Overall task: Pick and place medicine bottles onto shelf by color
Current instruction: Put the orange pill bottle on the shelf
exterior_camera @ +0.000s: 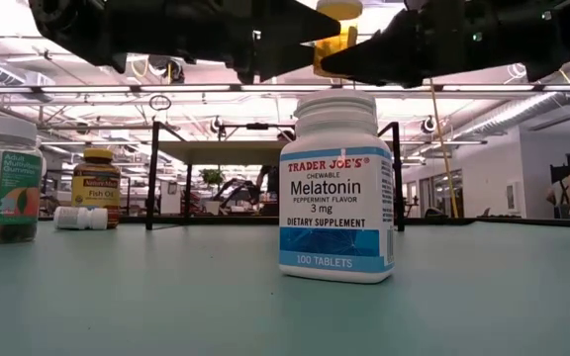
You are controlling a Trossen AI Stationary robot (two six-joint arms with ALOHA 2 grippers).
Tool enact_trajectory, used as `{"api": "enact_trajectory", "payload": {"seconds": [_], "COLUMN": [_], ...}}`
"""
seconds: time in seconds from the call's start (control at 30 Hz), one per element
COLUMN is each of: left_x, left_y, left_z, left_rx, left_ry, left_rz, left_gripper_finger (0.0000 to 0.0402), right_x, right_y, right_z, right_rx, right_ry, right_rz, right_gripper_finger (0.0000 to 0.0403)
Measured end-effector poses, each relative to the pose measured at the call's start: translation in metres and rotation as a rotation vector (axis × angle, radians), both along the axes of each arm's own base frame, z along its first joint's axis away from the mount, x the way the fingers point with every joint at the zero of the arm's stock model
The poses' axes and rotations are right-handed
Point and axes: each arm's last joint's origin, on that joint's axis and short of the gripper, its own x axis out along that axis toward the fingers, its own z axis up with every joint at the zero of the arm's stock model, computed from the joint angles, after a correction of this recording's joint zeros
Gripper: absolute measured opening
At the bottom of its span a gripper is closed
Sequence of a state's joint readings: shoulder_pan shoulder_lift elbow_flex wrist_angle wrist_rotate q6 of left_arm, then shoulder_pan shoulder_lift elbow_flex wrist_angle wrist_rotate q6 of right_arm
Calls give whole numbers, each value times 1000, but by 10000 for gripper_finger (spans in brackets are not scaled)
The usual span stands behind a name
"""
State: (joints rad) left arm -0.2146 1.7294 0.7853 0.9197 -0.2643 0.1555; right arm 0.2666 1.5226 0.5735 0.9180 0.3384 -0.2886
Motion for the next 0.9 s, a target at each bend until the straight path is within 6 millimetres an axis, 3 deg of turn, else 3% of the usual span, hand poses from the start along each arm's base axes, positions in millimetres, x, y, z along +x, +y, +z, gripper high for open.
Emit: {"api": "enact_trajectory", "payload": {"seconds": [0.63,0.73,0.9], "left_x": [14,14,14], "left_y": [2,2,4], "left_z": [16,16,16], "left_rx": [59,67,88], "left_ry": [23,24,27], "left_rz": [37,45,48], "left_gripper_finger": [351,326,251], "right_x": [3,3,3], "right_y": [-6,-6,-6], "right_z": [0,0,0], "right_rx": [27,43,45], "right_ry": [-18,-21,-20], "right_rz": [-22,-24,-25], "right_gripper_finger": [191,191,192]}}
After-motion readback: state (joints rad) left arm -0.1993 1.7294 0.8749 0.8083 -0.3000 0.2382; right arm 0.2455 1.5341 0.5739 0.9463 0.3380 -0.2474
